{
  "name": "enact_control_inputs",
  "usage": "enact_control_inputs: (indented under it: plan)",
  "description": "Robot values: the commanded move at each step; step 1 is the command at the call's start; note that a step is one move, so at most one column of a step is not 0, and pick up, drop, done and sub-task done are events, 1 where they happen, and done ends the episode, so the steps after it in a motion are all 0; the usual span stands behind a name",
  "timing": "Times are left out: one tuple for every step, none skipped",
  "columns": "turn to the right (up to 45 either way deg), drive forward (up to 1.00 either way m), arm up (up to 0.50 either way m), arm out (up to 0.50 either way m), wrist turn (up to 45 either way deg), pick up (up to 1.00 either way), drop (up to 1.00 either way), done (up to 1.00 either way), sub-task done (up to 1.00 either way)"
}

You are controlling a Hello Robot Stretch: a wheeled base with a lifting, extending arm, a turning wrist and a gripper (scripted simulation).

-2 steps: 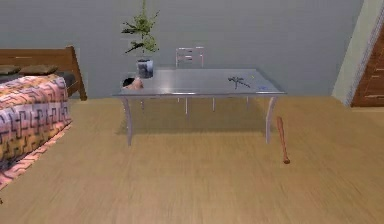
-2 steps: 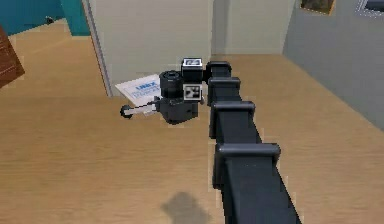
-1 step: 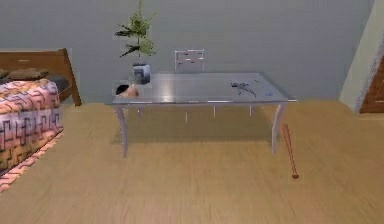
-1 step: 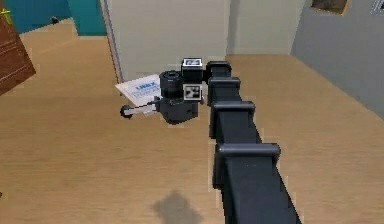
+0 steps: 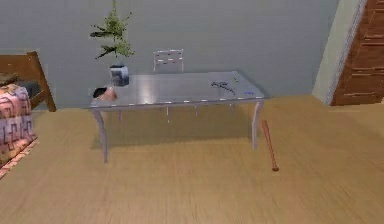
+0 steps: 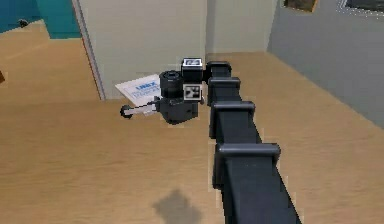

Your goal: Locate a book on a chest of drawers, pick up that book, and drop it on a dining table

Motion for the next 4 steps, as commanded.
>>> enact_control_inputs:
  plan:
    - [0.0, 1.0, 0.0, 0.0, 0.0, 0.0, 0.0, 0.0, 0.0]
    - [45.0, 0.0, 0.0, 0.0, 0.0, 0.0, 0.0, 0.0, 0.0]
    - [45.0, 0.0, 0.0, 0.0, 0.0, 0.0, 0.0, 0.0, 0.0]
    - [45.0, 0.0, 0.0, 0.0, 0.0, 0.0, 0.0, 0.0, 0.0]
